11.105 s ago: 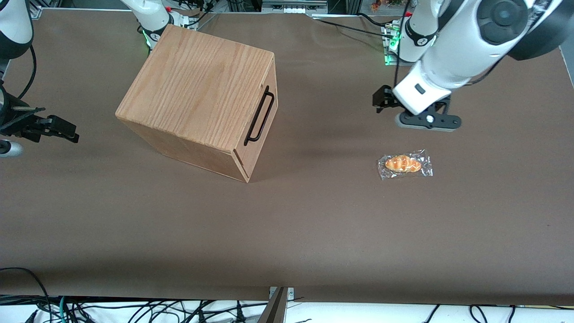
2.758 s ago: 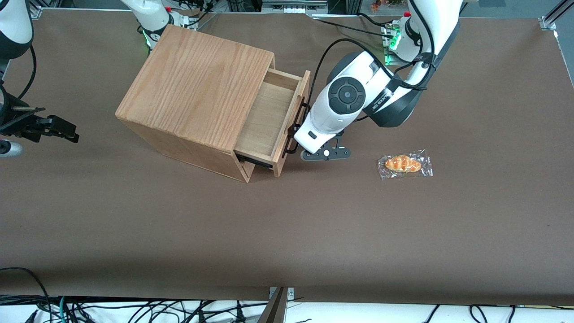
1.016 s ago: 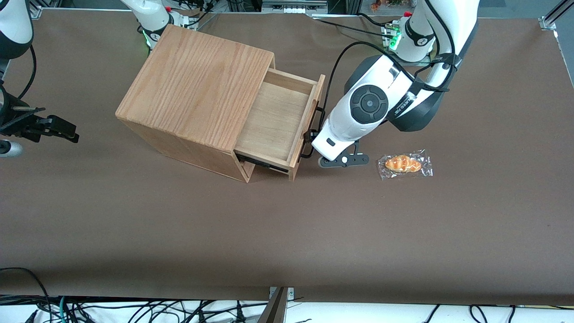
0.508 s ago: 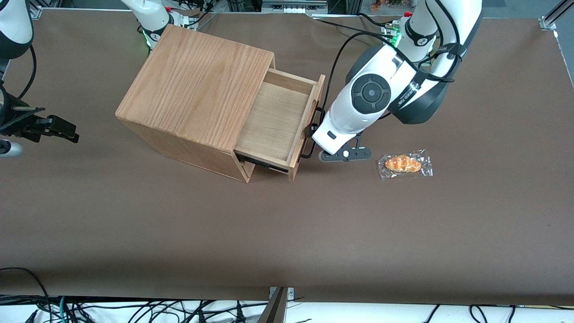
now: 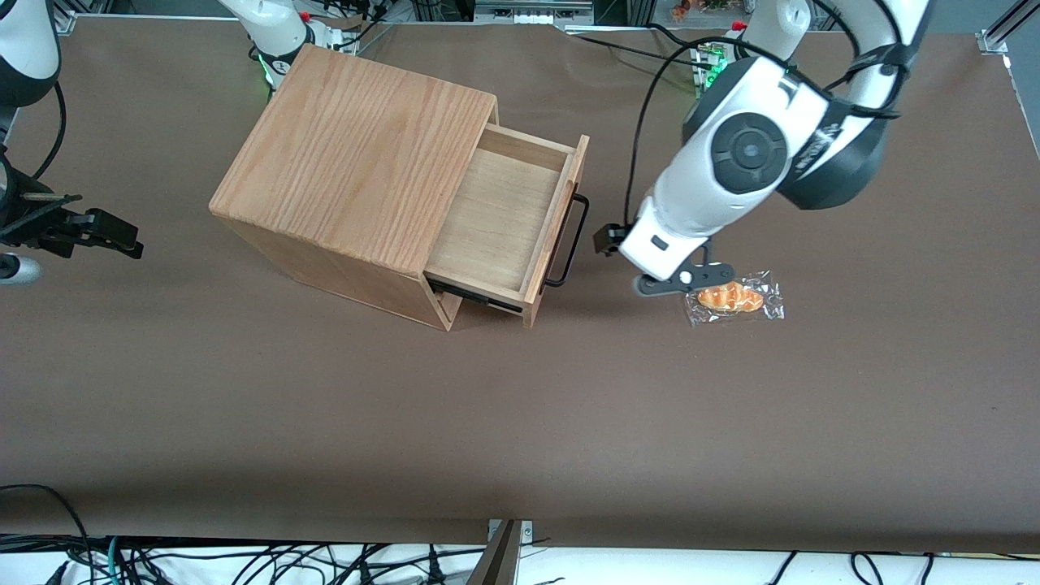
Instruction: Open top drawer with left arm
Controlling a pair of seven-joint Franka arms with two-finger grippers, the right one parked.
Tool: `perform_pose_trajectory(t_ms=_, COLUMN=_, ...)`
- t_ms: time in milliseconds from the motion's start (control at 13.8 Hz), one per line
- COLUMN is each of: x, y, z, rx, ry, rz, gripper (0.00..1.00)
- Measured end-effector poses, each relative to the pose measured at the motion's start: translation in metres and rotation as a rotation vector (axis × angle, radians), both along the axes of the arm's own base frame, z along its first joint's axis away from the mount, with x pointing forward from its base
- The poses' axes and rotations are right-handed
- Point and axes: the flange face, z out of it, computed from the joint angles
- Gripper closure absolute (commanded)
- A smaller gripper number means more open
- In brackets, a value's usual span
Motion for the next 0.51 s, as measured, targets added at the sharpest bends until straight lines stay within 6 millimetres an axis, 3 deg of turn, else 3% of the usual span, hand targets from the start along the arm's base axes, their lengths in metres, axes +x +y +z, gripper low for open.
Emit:
perform_pose_trajectory(t_ms=290, x=0.023, y=0.073, z=0.013, rx=0.020, ry=0.005, rz=0.030, gripper=0.00)
perform_pose_trajectory(t_ms=508, x=0.042, y=0.139, z=0.036, rx=0.040, ry=-0.017, rz=0.034, gripper=0.00)
